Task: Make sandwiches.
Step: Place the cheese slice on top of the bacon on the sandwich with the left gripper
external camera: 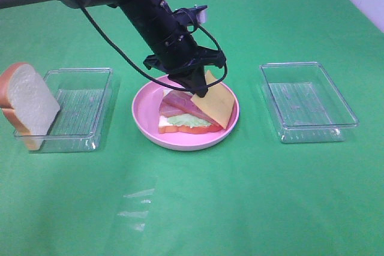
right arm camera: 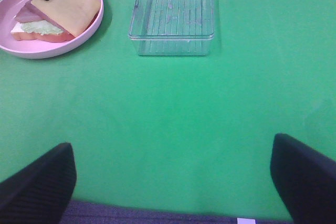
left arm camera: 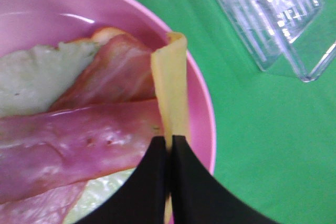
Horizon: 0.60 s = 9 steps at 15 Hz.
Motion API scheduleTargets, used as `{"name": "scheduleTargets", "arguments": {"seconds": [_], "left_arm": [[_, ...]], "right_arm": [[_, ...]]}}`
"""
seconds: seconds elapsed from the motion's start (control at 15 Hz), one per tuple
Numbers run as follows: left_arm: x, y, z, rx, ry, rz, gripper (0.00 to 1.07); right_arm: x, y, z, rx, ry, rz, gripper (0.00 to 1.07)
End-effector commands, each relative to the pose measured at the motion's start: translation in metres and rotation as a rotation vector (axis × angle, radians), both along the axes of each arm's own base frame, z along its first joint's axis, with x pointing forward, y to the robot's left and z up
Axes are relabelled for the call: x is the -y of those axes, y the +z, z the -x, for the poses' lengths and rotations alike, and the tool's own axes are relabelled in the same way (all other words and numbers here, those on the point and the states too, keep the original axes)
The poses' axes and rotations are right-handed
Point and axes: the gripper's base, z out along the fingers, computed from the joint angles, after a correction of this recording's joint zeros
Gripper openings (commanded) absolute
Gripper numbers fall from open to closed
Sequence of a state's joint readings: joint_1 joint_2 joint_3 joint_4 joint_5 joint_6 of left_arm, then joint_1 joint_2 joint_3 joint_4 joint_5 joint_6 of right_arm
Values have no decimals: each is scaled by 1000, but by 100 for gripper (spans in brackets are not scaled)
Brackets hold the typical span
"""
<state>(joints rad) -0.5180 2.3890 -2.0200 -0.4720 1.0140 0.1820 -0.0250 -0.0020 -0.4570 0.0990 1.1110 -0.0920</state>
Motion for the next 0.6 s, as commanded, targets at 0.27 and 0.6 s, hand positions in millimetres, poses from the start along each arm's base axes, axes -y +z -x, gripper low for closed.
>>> {"name": "scheduleTargets", "arguments": {"seconds": [0.27, 0.6], "left_arm": [[-11, 1, -4, 16, 77, -128, 0], [-14, 21, -9, 34, 92, -178, 0]], "right_arm": [[0, -1, 4, 31, 0, -1, 97], [0, -1, 4, 31, 0, -1, 97]]}}
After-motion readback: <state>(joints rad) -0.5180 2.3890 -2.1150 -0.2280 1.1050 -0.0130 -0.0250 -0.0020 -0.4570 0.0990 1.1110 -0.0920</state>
